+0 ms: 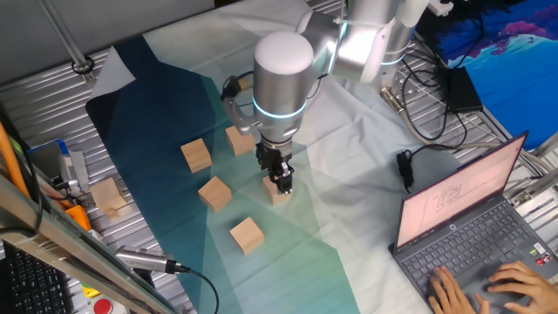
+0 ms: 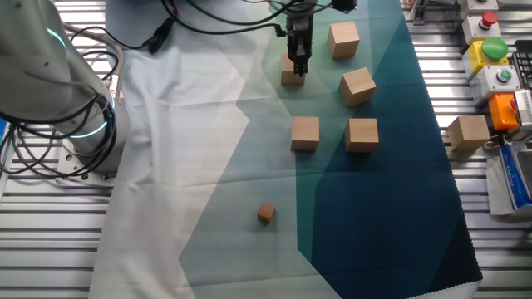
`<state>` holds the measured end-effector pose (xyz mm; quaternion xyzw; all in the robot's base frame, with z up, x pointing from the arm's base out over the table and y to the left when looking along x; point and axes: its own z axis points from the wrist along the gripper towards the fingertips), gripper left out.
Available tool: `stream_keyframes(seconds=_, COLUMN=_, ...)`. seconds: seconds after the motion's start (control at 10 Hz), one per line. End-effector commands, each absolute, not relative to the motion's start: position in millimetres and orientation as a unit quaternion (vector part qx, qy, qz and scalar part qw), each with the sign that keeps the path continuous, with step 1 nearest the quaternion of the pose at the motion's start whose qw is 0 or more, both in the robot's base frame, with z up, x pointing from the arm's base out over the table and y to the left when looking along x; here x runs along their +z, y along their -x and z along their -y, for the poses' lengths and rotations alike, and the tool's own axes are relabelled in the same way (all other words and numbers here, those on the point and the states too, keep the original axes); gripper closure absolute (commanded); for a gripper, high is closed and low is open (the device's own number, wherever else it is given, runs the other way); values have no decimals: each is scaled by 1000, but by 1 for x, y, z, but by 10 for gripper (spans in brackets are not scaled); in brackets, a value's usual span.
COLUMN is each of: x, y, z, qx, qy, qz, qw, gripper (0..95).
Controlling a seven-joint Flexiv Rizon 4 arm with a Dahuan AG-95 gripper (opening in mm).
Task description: Stack the blocks in a vertical line of five
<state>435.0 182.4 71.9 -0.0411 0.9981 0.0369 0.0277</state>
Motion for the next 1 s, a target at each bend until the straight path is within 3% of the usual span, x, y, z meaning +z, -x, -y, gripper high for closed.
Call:
stream_keyframes(seconds=0.1, x=70, y=-436, z=-183, qx=29, qy=65, qz=-997, qw=21, gripper=380)
stream_keyframes(seconds=0.3, x=70, y=-436, z=-183, qx=24, qy=69, qz=-997, qw=21, gripper=380)
stream_keyframes(seconds=0.4, x=70, y=-436, z=-183, qx=20, qy=68, qz=-997, qw=20, gripper=190)
stream_keyframes(seconds=0.7, x=67, y=-430, z=-182, qx=28, qy=27, qz=-999, qw=20, gripper=190)
stream_keyframes(seconds=0.8, x=64, y=-427, z=-181, qx=34, qy=16, qz=-999, qw=20, gripper=0)
stream_keyframes(seconds=1.0, x=55, y=-423, z=-180, qx=34, qy=5, qz=-999, qw=19, gripper=0)
